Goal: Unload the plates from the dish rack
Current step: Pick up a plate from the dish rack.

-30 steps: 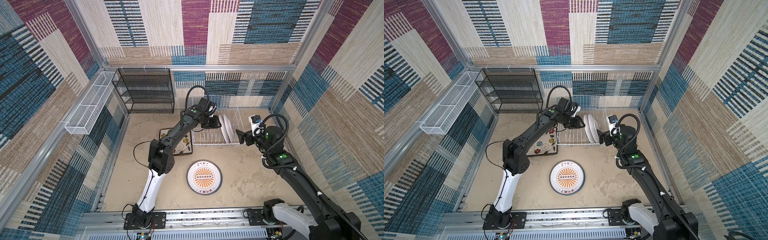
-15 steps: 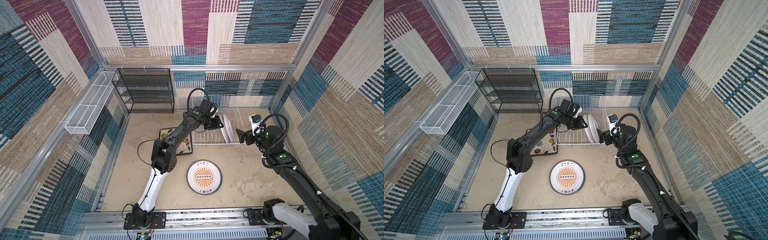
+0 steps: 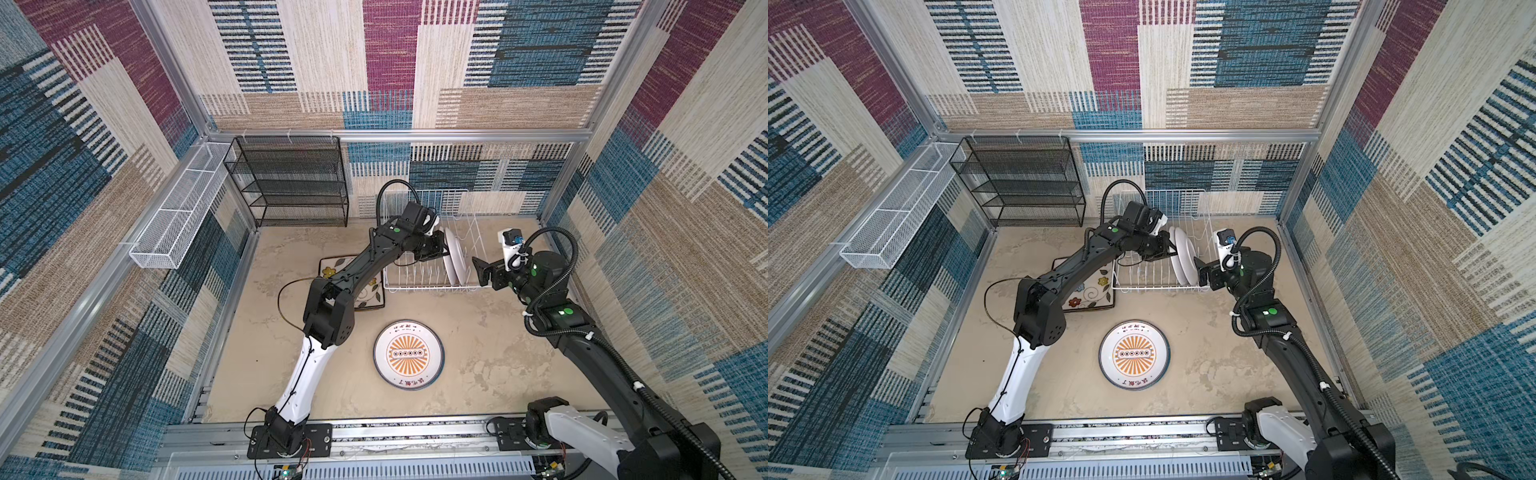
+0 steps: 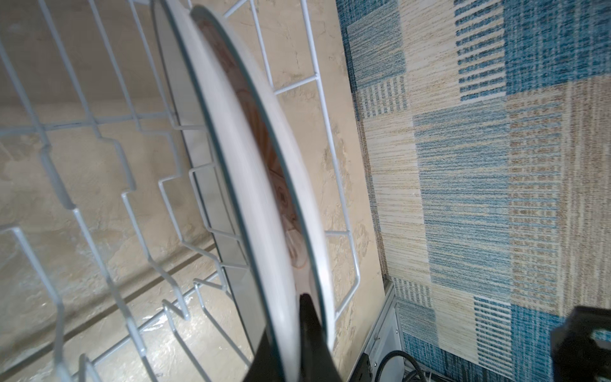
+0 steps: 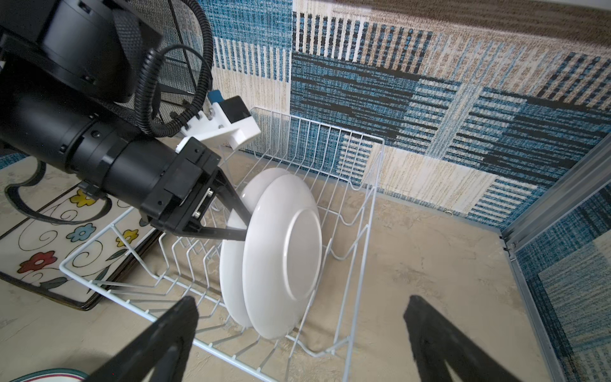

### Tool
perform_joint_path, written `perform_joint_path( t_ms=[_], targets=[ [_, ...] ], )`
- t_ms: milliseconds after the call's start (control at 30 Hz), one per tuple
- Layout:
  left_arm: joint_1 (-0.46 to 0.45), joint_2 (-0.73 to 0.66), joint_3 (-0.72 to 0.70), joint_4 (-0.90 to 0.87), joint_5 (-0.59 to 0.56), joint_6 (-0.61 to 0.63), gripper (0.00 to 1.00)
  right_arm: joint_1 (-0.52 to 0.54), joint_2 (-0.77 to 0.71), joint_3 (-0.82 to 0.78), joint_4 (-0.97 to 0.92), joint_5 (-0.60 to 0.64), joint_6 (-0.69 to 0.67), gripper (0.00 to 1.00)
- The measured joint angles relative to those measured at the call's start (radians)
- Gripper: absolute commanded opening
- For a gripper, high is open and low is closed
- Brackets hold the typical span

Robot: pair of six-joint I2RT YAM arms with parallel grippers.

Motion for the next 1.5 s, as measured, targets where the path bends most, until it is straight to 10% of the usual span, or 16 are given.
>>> perform_joint_path(
  t_ms=[1500],
  targets=[
    [0.023,-0.297,-0.165,-0.05,-0.05,-0.006,0.0,0.0,0.009,0.021,0.027,-0.019,0.019,1.0]
  ],
)
